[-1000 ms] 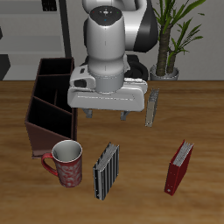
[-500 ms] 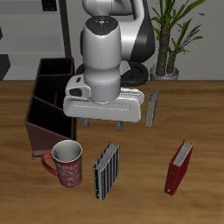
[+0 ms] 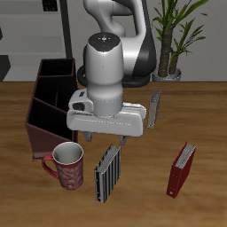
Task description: Place the striped book into the right desk caddy's front compartment
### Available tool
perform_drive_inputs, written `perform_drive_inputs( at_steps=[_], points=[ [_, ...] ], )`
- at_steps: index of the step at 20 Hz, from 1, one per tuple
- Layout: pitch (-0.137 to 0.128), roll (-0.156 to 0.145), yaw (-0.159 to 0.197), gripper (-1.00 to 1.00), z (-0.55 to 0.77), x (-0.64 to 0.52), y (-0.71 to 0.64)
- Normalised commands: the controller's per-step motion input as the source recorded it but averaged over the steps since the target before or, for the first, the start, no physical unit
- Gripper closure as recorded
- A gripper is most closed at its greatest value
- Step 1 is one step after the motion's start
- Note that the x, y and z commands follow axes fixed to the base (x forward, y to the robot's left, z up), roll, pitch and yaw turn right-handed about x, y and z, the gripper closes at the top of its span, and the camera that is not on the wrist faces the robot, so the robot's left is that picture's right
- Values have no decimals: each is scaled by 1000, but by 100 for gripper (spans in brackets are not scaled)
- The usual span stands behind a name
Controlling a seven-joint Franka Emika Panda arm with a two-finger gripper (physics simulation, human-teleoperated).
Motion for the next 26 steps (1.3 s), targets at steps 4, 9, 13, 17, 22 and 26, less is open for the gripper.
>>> perform_drive_inputs(
  at_steps=[4,9,13,17,22,26],
  points=[
    [-25,-4,-4,-100,-185,56,13],
    [-6,-22,-27,-100,-112,61,-53],
    [-2,5,-17,-100,-127,71,61],
    [11,-3,-24,-100,-157,92,4],
    [23,0,-8,-100,-247,116,16],
    [28,-16,-37,-100,-160,77,-79]
  ],
)
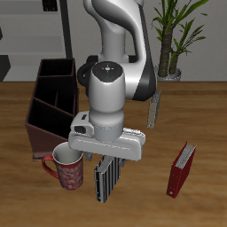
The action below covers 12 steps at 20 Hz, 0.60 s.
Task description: Place the striped book into the right desk caddy's front compartment
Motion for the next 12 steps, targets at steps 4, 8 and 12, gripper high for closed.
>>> perform_drive_inputs(
  at_steps=[4,8,12],
  points=[
    [23,36,-11,-100,-141,17,50],
    [41,-33,1,100,-194,40,-72],
    [29,-15,10,100,-162,11,-103]
  ],
)
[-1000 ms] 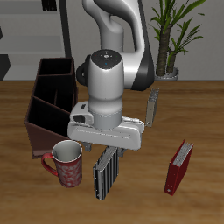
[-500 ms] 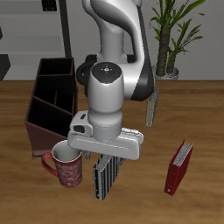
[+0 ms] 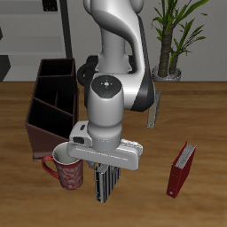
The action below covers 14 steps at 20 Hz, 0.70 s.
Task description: Place the striped book into the right desk caddy's front compartment
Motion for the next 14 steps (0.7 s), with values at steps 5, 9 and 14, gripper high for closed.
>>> perform_drive_inputs(
  at_steps=[5,9,14],
  points=[
    [-6,-1,-1,100,39,-34,-32],
    [-18,16,6,100,160,-108,57],
    [-48,46,34,100,345,-234,163]
  ],
)
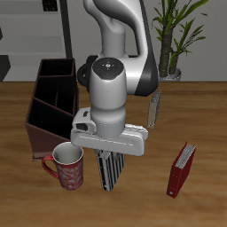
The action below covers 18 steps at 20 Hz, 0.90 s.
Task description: Place the striped book into the right desk caddy's front compartment
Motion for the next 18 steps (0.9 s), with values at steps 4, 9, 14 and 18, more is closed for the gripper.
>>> perform_drive_inputs(
  at_steps=[4,9,14,18],
  points=[
    [-93,73,121,100,778,-645,287],
    [10,13,68,100,557,-615,107],
    [-63,36,126,100,463,-773,122],
    [-52,5,102,100,421,-718,21]
  ],
)
